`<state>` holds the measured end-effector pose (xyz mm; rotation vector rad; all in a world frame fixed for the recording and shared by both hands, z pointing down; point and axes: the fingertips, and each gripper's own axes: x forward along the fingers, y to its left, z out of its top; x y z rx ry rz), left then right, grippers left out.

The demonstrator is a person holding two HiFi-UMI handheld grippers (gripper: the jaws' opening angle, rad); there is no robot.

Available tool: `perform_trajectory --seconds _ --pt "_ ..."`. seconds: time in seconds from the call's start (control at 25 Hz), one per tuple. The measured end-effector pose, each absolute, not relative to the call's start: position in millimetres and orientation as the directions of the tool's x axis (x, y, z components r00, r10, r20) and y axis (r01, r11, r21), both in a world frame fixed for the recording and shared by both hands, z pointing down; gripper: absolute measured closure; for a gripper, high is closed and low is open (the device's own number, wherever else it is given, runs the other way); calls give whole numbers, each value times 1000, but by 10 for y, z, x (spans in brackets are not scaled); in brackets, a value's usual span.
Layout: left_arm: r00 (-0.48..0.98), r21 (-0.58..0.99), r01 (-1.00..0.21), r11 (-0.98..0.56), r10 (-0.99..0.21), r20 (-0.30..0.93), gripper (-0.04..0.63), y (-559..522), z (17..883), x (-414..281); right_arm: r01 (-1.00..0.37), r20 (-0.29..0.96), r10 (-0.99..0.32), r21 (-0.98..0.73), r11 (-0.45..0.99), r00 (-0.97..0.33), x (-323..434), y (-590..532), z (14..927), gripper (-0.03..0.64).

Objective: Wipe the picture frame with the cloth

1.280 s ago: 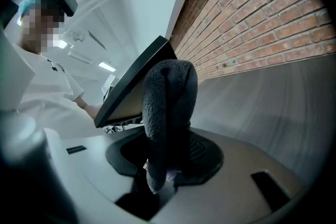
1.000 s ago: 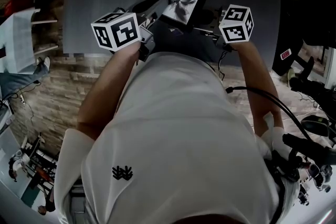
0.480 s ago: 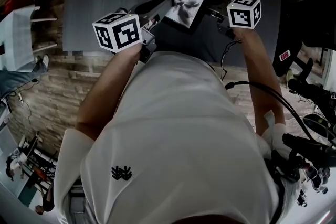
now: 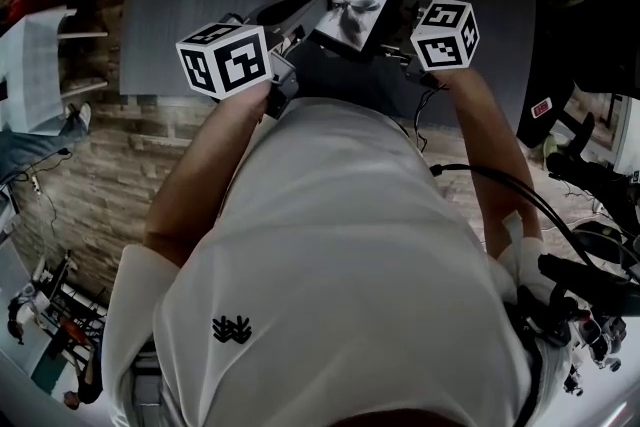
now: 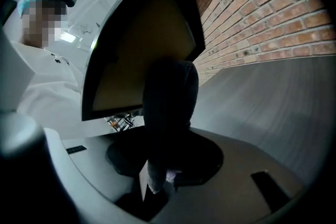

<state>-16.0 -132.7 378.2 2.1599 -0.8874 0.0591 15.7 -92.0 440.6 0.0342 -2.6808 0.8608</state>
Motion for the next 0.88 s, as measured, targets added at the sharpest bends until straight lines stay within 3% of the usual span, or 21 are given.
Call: perform_trajectory --seconds 0.16,0.52,0.88 --pt "759 652 -609 -452 -573 311 520 -1349 3775 -194 -93 328 126 -577 811 -936 89 -791 4505 476" --pt "788 675 -573 -465 -540 297 520 -1266 3784 -143 -277 319 -112 -536 797 -941 385 -1516 4310 476" --pt "795 680 -560 -473 -539 280 520 -1292 3763 -131 -196 330 -3 -554 809 -944 94 -1245 4393 476"
